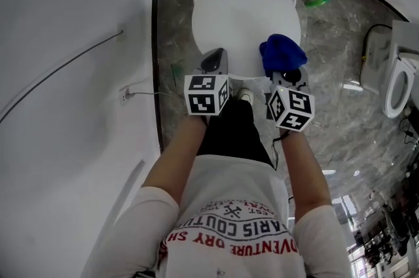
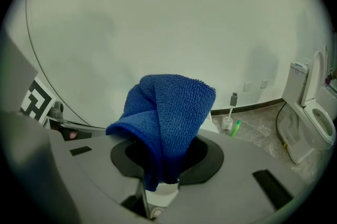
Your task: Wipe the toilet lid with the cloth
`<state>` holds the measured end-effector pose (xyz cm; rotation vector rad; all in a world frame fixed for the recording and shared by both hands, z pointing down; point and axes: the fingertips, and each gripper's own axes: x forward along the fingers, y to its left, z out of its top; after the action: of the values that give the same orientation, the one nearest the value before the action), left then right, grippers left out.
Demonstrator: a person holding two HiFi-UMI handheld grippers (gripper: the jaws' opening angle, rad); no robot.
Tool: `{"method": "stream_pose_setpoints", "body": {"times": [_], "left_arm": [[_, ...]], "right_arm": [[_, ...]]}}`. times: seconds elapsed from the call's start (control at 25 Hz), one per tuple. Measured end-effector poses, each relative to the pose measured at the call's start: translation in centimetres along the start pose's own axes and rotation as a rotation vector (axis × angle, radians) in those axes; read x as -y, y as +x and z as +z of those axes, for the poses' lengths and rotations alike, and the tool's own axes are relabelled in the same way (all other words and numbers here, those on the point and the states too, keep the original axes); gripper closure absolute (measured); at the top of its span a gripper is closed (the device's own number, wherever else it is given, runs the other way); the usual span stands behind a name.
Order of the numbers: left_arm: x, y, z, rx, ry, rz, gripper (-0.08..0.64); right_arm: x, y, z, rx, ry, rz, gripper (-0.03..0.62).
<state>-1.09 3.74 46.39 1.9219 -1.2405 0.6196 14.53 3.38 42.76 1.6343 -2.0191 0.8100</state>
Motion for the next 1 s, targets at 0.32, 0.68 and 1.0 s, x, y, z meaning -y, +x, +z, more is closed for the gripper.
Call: {"method": "stream_pose_setpoints", "body": {"times": [0.32, 0.68, 1.0], "left_arm": [[-0.7, 1.8, -5.9, 0.015, -0.005, 0.04, 0.552], [-1.9, 4.8, -11.1, -0.015, 0.029, 0.108, 0.554], [-2.9, 7.3, -14.9, -0.05, 0.029, 0.085, 0.554]], "right_arm": [[0.4, 0.7, -6.6, -0.035, 0.029, 0.064, 0.494], [0.5, 2.9, -11.9, -0.09, -0.015, 0.102, 0.494], [1.0, 4.5, -16.5, -0.107, -0.078, 0.142, 0.494]]}}
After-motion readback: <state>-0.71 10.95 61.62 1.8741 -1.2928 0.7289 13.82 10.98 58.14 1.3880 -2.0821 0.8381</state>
